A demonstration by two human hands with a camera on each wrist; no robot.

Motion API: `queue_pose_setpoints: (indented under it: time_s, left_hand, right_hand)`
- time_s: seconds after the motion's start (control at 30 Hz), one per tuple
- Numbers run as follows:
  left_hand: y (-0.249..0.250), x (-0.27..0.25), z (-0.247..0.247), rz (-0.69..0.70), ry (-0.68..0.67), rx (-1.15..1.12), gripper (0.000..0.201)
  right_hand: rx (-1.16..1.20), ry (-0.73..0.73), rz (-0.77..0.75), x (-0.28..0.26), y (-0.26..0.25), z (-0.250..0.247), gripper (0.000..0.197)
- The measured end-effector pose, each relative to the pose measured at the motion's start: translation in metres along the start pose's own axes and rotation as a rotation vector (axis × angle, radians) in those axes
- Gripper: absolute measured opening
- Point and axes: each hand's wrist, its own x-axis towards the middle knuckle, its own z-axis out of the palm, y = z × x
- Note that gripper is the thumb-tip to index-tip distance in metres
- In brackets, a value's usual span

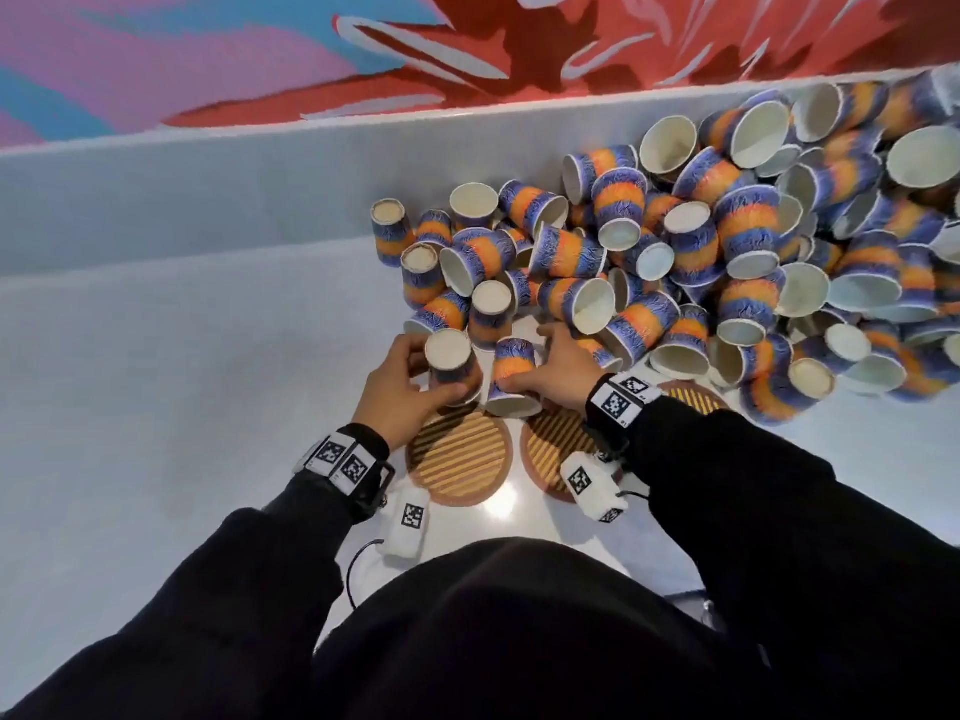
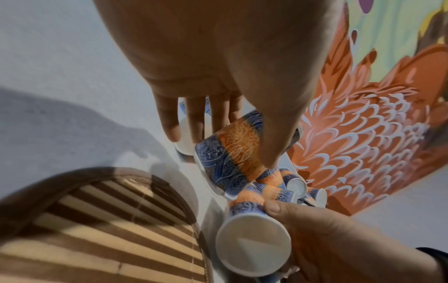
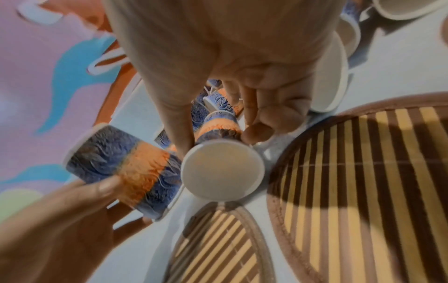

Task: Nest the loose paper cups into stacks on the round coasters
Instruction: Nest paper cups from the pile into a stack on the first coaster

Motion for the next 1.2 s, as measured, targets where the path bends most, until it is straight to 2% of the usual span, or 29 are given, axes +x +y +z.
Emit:
queue_pose_setpoints:
  time_s: [0.07,0.17,0.3,0.5,0.77,0.87,1.0,1.2]
  left_hand:
    - [-0.001,-0.002,-0.007,0.04,-0.055,0.019,0.066]
    - [-0.003,-0.006,-0.016,0.094,-0.165,0.069,0.071]
    - [-0.009,-0.011,-0.014,0.134,-0.322,0.157,0.065]
    - [-0.02,-0.009,-0.007,0.164,-0.428,0.281,0.071]
    - [-0.026,-0.001,-0.023,0.173,-0.463,0.355,0.091]
    - [-0.031,0.0,-0.026,0.172,-0.465,0.345,0.087]
    - [-0.036,-0.003,-0.022,0.144,-0.447,0.337,0.07]
    - [-0.034,-0.005,-0.016,0.147,-0.44,0.335,0.072]
  right_hand:
    - [0.041,0.012,0.009,-0.007,0.004,-0.003,0.107]
    - [0.117,0.038,-0.018,-0.021,0.008,-0.011,0.092]
    - [0.314,0.068,-0.066,-0.045,0.012,-0.023,0.086]
    - [0.479,0.1,-0.164,-0.063,0.01,-0.026,0.089]
    - [0.426,0.057,-0.381,-0.068,-0.009,-0.016,0.091]
    - [0.399,-0.005,-0.425,-0.068,-0.014,-0.008,0.093]
    - [0.321,-0.044,-0.488,-0.069,-0.018,0.001,0.09]
    - [0.294,-0.08,-0.489,-0.065,-0.015,0.006,0.089]
